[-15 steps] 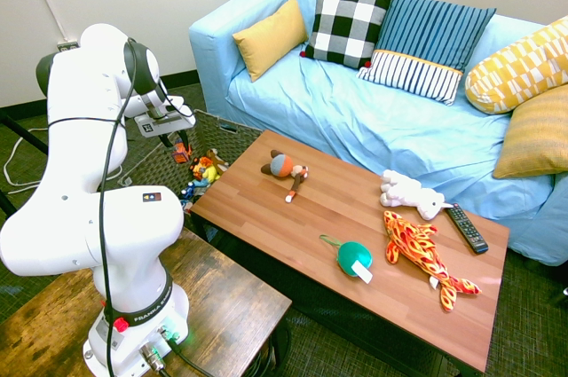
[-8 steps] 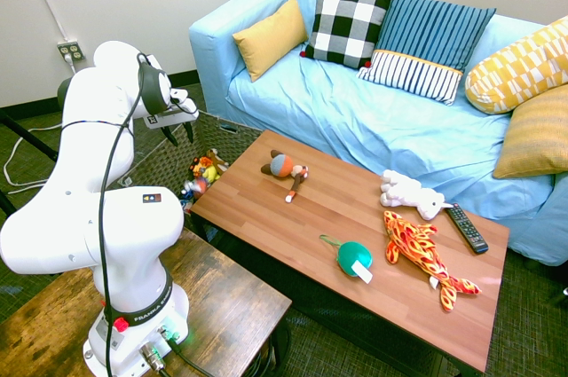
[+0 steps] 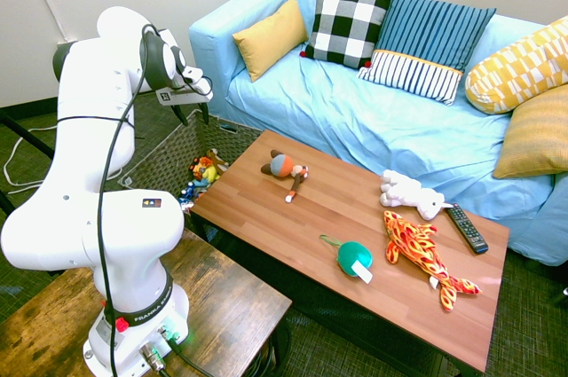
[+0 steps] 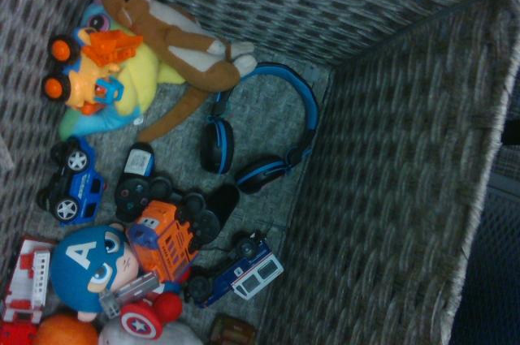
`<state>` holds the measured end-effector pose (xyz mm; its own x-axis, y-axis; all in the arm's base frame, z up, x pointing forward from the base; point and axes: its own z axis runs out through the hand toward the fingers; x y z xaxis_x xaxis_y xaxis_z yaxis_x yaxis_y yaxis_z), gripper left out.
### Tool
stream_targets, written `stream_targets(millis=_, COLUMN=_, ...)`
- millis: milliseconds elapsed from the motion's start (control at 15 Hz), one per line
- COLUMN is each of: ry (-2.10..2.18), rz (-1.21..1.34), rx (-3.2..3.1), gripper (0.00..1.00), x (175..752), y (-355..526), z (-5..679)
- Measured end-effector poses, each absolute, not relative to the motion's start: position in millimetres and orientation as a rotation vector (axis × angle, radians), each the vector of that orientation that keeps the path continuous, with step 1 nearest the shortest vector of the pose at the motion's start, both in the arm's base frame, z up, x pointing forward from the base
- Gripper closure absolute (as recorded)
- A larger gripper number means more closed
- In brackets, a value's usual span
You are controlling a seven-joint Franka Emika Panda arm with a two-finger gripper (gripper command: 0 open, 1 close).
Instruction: Put the toy car in the basket
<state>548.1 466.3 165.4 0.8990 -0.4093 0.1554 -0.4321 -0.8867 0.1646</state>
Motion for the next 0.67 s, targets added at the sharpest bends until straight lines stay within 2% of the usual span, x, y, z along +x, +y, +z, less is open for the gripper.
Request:
stream_targets(millis=333, ry=-0.858, rz=0.201, rx=2.873, gripper=0.0, x=545.1, y=404.8, z=182.7)
stream_targets(millis=667, ry=-1.04, rz=0.209, rx=2.87, gripper=0.0, x=541.5, y=296.9, z=169.4)
